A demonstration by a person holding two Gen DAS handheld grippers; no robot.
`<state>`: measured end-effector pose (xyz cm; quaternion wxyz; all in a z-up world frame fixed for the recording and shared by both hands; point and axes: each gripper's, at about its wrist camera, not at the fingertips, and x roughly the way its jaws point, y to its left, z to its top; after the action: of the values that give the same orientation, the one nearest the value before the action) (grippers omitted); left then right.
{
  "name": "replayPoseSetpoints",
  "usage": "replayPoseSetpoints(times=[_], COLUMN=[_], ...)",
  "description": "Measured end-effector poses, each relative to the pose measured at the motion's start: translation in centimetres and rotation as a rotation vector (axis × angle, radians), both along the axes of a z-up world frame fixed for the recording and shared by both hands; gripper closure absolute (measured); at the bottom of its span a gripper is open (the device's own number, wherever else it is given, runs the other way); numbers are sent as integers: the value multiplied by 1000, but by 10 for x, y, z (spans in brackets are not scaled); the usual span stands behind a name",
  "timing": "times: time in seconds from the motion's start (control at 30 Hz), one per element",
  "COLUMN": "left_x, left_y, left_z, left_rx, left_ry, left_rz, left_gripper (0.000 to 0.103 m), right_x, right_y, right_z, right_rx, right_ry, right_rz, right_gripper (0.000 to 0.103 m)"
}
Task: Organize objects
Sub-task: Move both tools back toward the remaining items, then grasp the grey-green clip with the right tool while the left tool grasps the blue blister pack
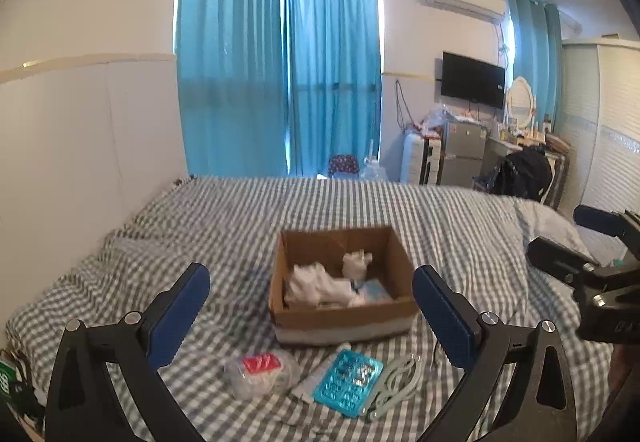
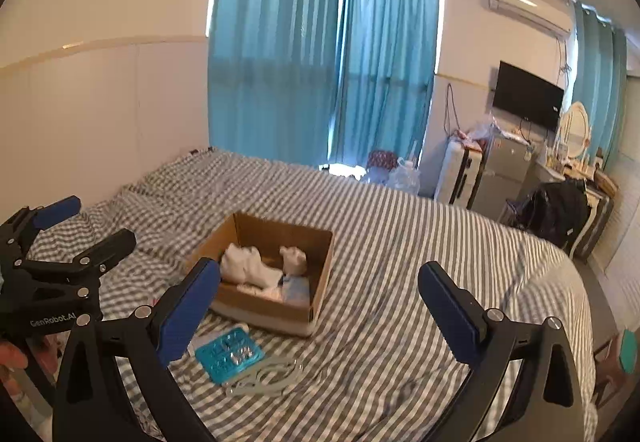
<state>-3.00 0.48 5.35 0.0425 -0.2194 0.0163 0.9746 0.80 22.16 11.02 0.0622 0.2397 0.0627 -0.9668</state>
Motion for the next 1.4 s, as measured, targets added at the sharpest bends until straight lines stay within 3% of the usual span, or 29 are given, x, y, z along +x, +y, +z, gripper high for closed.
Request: replayPoseSetpoints(times=[0.13, 0.37, 0.53, 0.7, 0.93, 1.1, 1.17, 1.23, 1.27, 1.3, 1.4], left_x=[-8, -29, -44, -52, -55, -52, -52, -52, -51, -51, -50], left_y=[-1, 1, -9, -15, -24, -34, -31, -24, -20, -17, -4], left_z=[-50, -137, -176, -193, -201, -198, -197, -196, -196, -196, -197], left_rx=[10, -50, -45, -68, -37, 30, 19, -10, -25, -42, -94], left_ry=[-82, -235, -311, -332, -353, -349, -348, -354, -353, -351, -356], left_rz=[35, 54, 78, 104, 109, 138, 140, 136, 132, 125, 102], left_gripper=[0, 0, 0, 0, 0, 0, 0, 0, 0, 0, 0], right_x=[-8, -39, -56, -69, -93, -101, -96, -88, -87, -85, -80], right_y=[-1, -2, -3, -17, -40, -44, -43, -37, -35, -30, -14], right_z=[-53, -156, -195, -221, -262, -274, -274, -266, -263, -260, -254], right_rx=[-22, -24, -26, -18, -17, -69, -63, -63, -58, -53, -127], right_ry=[-97, -292, -379, -443, -557, -548, -529, -492, -482, -472, -482], right_rz=[-8, -65, -78, -57, -4, 46, 59, 43, 34, 25, 38], right_gripper=[3, 3, 3, 3, 3, 3, 11, 42, 53, 73, 79])
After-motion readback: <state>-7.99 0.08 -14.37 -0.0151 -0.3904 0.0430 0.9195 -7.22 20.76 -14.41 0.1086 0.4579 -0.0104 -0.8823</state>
